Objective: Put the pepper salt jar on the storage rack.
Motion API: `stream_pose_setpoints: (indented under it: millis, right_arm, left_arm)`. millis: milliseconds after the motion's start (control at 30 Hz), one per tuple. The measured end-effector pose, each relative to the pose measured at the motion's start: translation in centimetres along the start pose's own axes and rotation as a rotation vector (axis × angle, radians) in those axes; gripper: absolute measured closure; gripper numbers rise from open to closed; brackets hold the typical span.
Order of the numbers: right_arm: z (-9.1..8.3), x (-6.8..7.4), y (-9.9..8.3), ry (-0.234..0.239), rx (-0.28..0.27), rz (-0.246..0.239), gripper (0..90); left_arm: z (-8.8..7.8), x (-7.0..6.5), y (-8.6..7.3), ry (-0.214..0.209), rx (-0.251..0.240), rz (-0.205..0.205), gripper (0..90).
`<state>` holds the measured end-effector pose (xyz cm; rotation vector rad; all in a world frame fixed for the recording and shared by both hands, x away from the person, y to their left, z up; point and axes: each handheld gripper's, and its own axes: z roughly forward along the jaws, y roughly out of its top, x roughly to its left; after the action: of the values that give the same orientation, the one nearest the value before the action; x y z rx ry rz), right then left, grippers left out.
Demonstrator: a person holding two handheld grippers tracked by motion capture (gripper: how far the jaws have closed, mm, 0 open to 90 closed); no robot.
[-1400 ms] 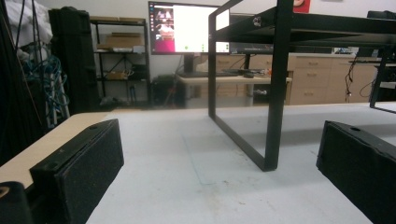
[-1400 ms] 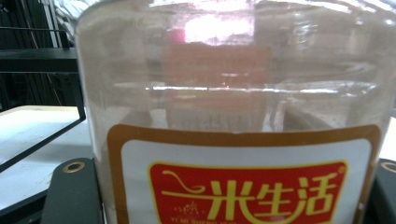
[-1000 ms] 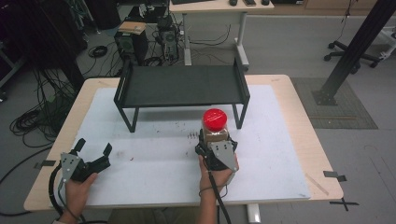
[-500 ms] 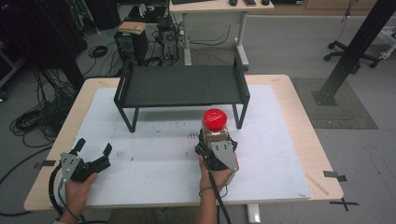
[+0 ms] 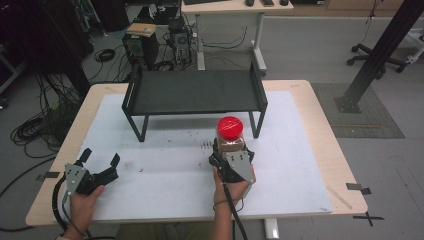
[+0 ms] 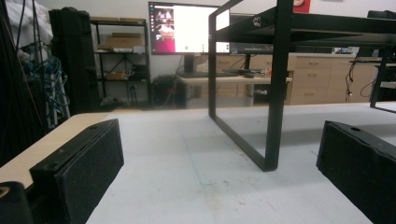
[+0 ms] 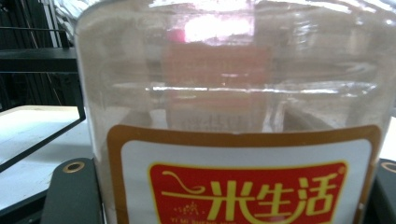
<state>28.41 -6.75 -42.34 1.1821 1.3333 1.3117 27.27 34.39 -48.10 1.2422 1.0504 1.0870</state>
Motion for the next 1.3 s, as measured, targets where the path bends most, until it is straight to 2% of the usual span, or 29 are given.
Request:
stream_pose_setpoints:
  millis: [467, 667, 800, 1033, 1133, 1300]
  right_arm:
    - [0.0, 0.0, 0.1, 0.003, 0.008, -0.004, 25.8]
    - [-0.1, -0.3, 0.4, 0.02, 0.024, -0.005, 26.0]
    - [-0.1, -0.7, 0.6, 0.031, 0.035, 0.017, 26.0]
    - [-0.4, -0.8, 1.6, 0.066, 0.081, -0.009, 25.8]
    - [-0.7, -1.0, 2.2, 0.088, 0.082, 0.008, 25.8]
    - [-1.3, -0.7, 4.0, 0.1, 0.086, -0.017, 25.8]
  left_arm:
    - [0.0, 0.0, 0.0, 0.001, 0.0, -0.001, 1.0]
    - [0.0, 0.0, 0.0, 0.001, 0.0, -0.001, 1.0]
    - [0.0, 0.0, 0.0, 0.001, 0.001, -0.001, 1.0]
    - [0.0, 0.0, 0.0, 0.001, 0.001, -0.001, 1.0]
    - [0.0, 0.0, 0.0, -0.001, 0.001, -0.002, 1.0]
    - [0.0, 0.0, 0.0, -0.002, 0.0, -0.003, 1.0]
